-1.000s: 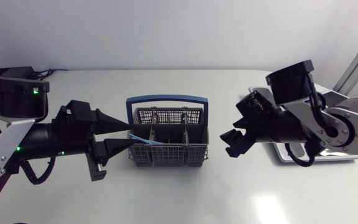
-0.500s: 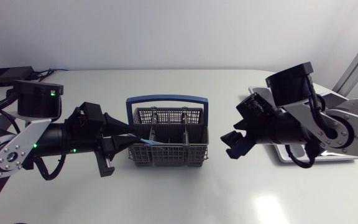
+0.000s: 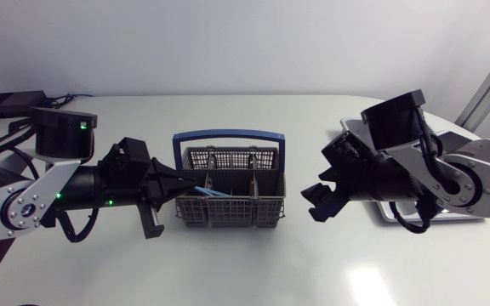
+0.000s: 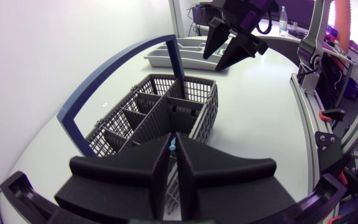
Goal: Unload the cutlery basket into the drawer organizer.
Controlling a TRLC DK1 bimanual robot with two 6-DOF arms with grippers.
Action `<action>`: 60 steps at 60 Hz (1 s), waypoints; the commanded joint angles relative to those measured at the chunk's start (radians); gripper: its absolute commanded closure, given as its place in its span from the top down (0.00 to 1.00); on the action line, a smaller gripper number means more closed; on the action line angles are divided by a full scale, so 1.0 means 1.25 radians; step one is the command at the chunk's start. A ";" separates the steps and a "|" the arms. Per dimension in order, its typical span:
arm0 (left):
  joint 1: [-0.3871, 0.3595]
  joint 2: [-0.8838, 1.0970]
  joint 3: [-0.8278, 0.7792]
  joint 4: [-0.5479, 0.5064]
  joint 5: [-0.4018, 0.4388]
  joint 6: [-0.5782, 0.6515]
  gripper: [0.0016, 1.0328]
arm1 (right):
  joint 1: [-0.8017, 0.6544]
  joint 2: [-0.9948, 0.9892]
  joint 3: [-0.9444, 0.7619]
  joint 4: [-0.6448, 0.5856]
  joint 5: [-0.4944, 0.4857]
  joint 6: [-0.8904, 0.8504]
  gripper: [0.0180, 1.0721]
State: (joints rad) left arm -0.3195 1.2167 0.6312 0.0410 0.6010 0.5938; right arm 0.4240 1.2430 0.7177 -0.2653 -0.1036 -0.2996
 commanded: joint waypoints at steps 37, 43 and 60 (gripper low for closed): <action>-0.017 -0.093 0.397 -0.453 0.003 -0.044 0.03 | 0.082 -0.091 0.044 -0.081 0.003 -0.011 0.69; -0.034 -0.080 0.451 -0.509 0.003 -0.087 0.03 | 0.114 -0.133 0.074 -0.114 0.001 -0.009 0.69; -0.136 -0.010 0.471 -0.540 0.005 -0.222 0.03 | 0.218 -0.175 0.172 -0.162 -0.012 0.027 0.69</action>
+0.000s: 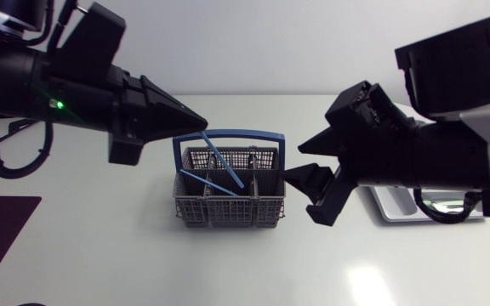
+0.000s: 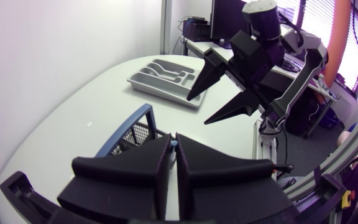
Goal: Unload the cutlery basket into the drawer organizer.
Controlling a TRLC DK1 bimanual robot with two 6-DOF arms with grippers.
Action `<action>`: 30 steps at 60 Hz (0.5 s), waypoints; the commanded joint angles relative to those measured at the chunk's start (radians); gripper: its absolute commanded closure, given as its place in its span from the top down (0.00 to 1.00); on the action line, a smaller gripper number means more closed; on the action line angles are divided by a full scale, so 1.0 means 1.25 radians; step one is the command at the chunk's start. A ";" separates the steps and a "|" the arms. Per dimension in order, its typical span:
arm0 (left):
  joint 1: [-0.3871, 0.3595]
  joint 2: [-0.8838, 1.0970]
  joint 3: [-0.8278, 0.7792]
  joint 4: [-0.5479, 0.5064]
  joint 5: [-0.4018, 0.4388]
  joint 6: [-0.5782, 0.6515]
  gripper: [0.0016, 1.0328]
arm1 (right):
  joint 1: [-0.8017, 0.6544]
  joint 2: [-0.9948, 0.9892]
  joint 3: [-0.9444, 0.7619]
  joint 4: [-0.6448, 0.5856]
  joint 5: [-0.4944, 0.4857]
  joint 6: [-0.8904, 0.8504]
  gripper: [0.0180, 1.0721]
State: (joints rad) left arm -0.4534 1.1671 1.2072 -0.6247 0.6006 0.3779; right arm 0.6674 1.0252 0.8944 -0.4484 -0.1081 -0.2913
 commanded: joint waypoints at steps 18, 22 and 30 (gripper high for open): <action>-0.048 0.128 0.018 0.033 0.082 -0.162 0.03 | 0.029 0.052 0.037 0.004 -0.100 0.055 0.69; -0.050 0.144 0.032 0.033 0.088 -0.178 0.03 | 0.029 0.062 0.027 0.014 -0.109 0.055 0.66; -0.045 0.165 0.053 0.031 0.117 -0.216 0.03 | 0.031 0.073 0.001 0.047 -0.111 0.055 0.60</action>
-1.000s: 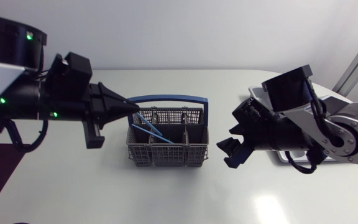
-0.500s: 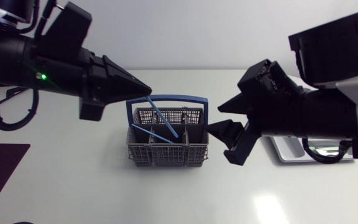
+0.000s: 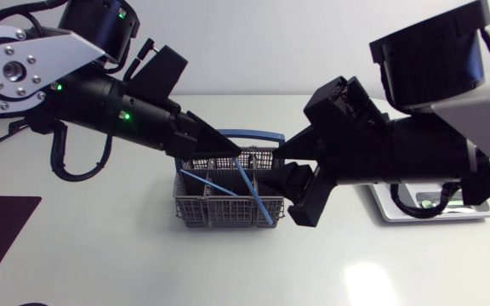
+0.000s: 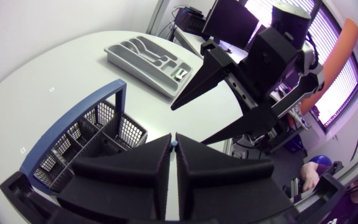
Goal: Unload the cutlery basket into the drawer organizer.
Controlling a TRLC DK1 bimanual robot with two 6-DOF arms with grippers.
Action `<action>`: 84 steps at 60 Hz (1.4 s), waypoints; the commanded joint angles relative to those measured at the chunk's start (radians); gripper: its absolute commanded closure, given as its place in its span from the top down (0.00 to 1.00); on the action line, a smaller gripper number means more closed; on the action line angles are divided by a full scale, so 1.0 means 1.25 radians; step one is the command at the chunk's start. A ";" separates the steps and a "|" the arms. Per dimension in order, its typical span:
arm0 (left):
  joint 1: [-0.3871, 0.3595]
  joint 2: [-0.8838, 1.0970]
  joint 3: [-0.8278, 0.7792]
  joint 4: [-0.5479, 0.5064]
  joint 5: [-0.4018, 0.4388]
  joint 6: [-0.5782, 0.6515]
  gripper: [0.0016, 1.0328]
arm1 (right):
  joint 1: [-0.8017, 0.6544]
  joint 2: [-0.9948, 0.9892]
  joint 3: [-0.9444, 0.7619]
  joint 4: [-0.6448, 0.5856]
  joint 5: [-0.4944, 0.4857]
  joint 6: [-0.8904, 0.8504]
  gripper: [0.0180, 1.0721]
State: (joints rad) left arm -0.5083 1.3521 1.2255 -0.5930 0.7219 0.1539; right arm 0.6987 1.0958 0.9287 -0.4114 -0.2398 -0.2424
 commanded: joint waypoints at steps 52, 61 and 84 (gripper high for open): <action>0.064 0.025 0.098 -0.050 0.102 -0.086 0.57 | 0.036 0.039 -0.084 0.053 -0.008 0.005 0.05; 0.128 -0.009 0.133 -0.030 0.105 -0.111 0.78 | 0.034 -0.002 -0.105 0.025 -0.005 0.006 0.05; 0.306 -0.086 0.043 0.004 0.051 0.043 0.80 | -0.223 -0.140 -0.140 -0.056 -0.017 -0.020 0.05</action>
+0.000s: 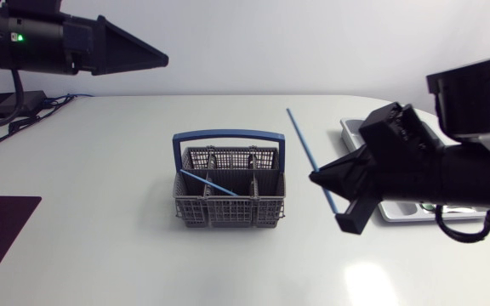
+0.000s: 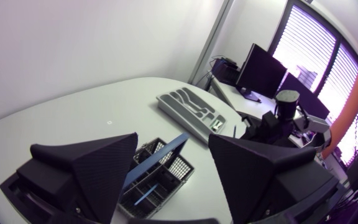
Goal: Unload the cutlery basket into the drawer organizer.
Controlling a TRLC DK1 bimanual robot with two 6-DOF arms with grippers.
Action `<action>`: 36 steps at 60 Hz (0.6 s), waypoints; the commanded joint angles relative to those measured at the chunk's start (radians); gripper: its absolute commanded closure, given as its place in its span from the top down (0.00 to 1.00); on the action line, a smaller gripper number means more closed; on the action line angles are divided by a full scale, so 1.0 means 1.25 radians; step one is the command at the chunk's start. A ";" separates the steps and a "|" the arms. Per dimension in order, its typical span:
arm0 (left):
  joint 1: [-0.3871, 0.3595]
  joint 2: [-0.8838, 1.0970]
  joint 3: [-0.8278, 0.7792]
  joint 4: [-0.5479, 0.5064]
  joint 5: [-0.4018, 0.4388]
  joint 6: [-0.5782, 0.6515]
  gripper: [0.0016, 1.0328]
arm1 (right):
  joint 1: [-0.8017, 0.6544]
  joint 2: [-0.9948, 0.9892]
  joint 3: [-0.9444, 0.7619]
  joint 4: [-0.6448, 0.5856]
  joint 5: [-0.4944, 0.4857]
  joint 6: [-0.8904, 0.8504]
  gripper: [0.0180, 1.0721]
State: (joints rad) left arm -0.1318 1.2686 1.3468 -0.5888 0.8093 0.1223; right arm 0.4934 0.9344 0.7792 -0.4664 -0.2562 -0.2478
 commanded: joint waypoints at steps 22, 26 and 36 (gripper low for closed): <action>-0.069 -0.101 -0.304 0.094 -0.263 0.297 0.80 | -0.497 0.265 0.026 0.087 0.007 -0.055 0.05; -0.088 -0.112 -0.333 0.109 -0.285 0.310 0.80 | -0.527 0.330 0.052 0.098 0.020 -0.052 0.05; -0.115 -0.131 -0.393 0.153 -0.320 0.329 0.80 | -0.570 0.499 0.126 0.123 0.048 -0.036 0.05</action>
State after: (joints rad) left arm -0.2646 1.1255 0.9039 -0.4194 0.4236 0.4965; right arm -0.2001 1.4677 0.8795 -0.3294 -0.2081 -0.2996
